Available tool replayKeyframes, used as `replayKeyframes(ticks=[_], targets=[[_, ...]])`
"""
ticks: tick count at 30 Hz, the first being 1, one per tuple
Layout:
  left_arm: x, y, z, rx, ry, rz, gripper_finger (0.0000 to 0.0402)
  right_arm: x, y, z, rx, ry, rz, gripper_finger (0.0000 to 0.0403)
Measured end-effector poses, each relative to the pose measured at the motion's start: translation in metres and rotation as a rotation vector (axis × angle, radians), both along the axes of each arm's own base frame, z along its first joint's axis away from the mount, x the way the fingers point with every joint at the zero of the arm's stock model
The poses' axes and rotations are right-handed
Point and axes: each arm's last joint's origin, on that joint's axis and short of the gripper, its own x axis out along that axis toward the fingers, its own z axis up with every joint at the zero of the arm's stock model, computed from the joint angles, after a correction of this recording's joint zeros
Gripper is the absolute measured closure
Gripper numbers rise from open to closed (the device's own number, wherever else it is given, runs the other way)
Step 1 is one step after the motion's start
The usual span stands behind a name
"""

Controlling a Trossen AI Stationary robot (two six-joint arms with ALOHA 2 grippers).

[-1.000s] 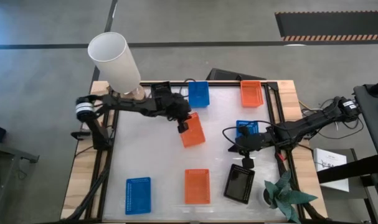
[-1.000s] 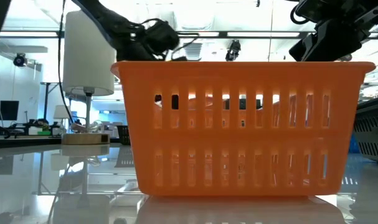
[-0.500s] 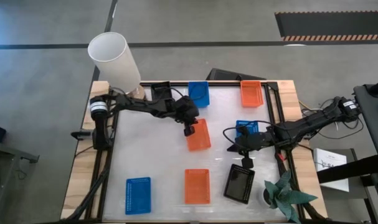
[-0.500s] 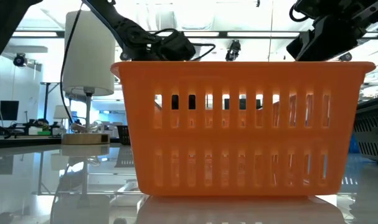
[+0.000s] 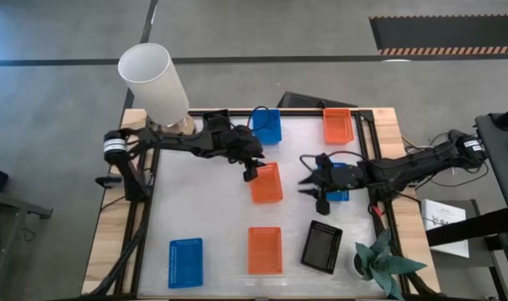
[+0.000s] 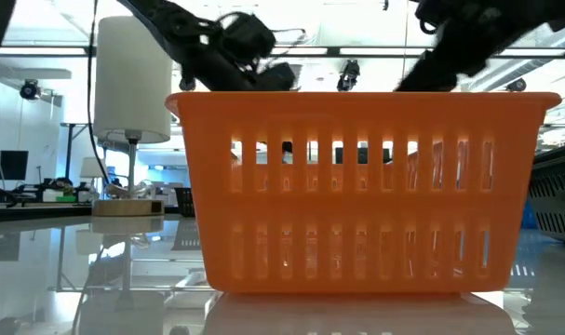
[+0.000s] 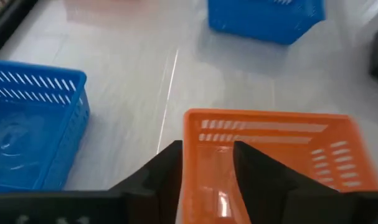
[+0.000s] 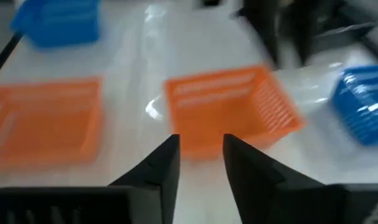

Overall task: Stack baskets by color
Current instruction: Stack the middle left orange bin on top of the top right orange bin

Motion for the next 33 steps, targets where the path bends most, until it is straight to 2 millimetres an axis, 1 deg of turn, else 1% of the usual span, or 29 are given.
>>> replayKeyframes(ticks=[2,7,9,13,16,21,25,29,33], targets=[[-0.008,-0.008,0.002,0.014,-0.059,-0.016,0.0275,0.005,-0.005,-0.001,-0.009,-0.012,-0.032,0.0271],[-0.037,-0.028,-0.003,0.055,-0.280,-0.048,0.0295,0.023,-0.015,-0.011,-0.032,0.011,-0.069,0.0239],[-0.051,-0.033,-0.006,0.042,-0.361,-0.042,0.0306,0.033,-0.020,-0.013,-0.044,0.028,-0.084,0.0225],[-0.078,-0.041,-0.016,0.016,-0.446,-0.016,0.0327,0.056,-0.032,-0.012,-0.015,0.082,-0.065,0.0201],[-0.096,-0.046,-0.022,0.042,-0.479,0.023,0.0342,0.075,-0.042,-0.008,-0.009,0.114,-0.042,0.0189],[-0.121,-0.053,-0.034,0.090,-0.484,0.026,0.0371,0.108,-0.062,-0.005,-0.055,0.256,-0.022,0.0188],[-0.138,-0.056,-0.040,0.094,-0.528,0.023,0.0397,0.134,-0.076,-0.006,-0.086,0.379,-0.002,0.0188],[-0.156,-0.059,-0.044,0.088,-0.625,0.036,0.0398,0.157,-0.090,-0.007,-0.068,0.464,0.042,0.0188],[-0.170,-0.061,-0.051,0.095,-0.679,0.041,0.0401,0.176,-0.106,-0.014,-0.058,0.561,0.026,0.0188]])
